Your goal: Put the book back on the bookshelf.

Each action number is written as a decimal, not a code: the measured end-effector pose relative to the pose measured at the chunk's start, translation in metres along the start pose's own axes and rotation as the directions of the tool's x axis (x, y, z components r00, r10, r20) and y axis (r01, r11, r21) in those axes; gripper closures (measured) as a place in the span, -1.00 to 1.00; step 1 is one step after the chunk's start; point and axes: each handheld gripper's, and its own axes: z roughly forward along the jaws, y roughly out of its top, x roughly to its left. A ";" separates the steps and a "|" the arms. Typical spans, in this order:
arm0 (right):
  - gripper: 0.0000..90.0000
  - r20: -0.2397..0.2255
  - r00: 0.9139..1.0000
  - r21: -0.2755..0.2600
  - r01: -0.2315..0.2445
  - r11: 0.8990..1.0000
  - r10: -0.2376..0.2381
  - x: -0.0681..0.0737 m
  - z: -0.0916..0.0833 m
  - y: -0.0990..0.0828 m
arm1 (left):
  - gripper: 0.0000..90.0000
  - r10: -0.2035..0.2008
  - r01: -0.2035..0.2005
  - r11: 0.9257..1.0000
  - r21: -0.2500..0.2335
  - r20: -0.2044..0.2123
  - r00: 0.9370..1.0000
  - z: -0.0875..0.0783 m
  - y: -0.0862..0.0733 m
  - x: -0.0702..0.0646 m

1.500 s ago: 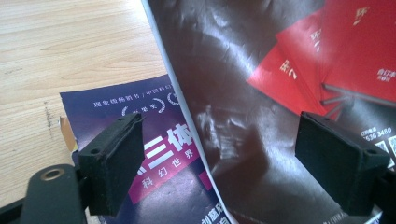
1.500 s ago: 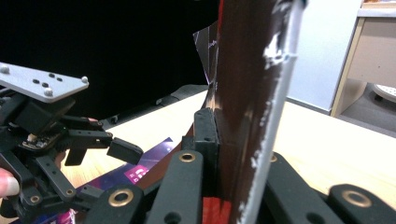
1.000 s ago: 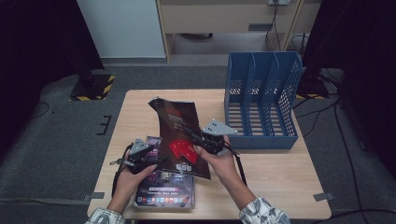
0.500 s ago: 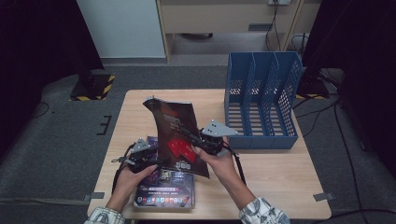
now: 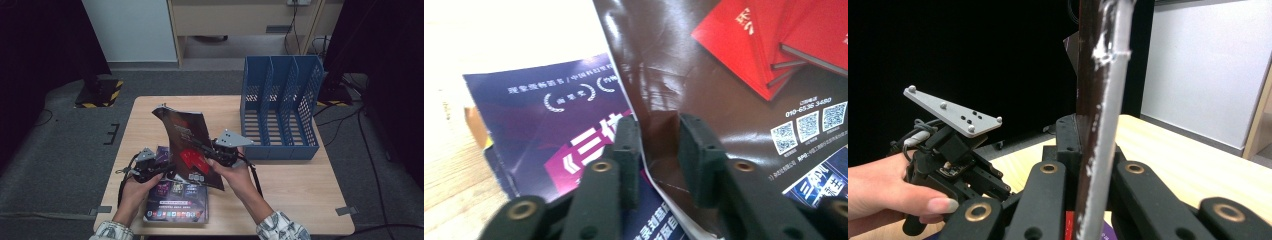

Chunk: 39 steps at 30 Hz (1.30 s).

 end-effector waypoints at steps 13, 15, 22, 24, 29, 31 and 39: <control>0.88 -0.040 0.999 0.007 -0.008 1.000 0.009 -0.002 -0.001 0.001 | 0.86 0.010 -0.010 1.000 0.002 -0.022 1.000 -0.003 0.000 0.001; 0.87 -0.045 0.999 0.016 -0.007 1.000 0.008 -0.002 -0.001 0.001 | 0.86 0.012 -0.012 1.000 0.007 -0.022 1.000 -0.004 0.000 0.001; 0.81 -0.050 0.999 0.038 -0.002 0.999 0.004 -0.001 -0.001 0.003 | 0.87 0.016 -0.015 1.000 0.004 -0.025 1.000 -0.005 0.001 0.000; 0.79 -0.047 0.999 0.046 -0.001 0.999 0.003 -0.002 -0.001 0.004 | 0.88 0.017 -0.017 1.000 -0.001 -0.027 0.999 -0.006 0.001 0.000; 0.75 -0.044 0.999 0.054 -0.001 0.999 0.004 -0.002 -0.002 0.005 | 0.90 0.028 -0.028 1.000 -0.010 -0.039 0.999 -0.009 0.003 0.000; 0.72 -0.042 0.999 0.060 0.005 0.998 -0.003 -0.002 -0.002 0.005 | 0.90 0.030 -0.031 0.999 -0.012 -0.044 0.999 -0.009 0.003 -0.001; 0.65 -0.026 1.000 0.068 0.009 0.998 -0.008 -0.002 -0.001 0.006 | 0.91 0.040 -0.042 0.999 -0.027 -0.068 0.997 -0.012 0.005 -0.001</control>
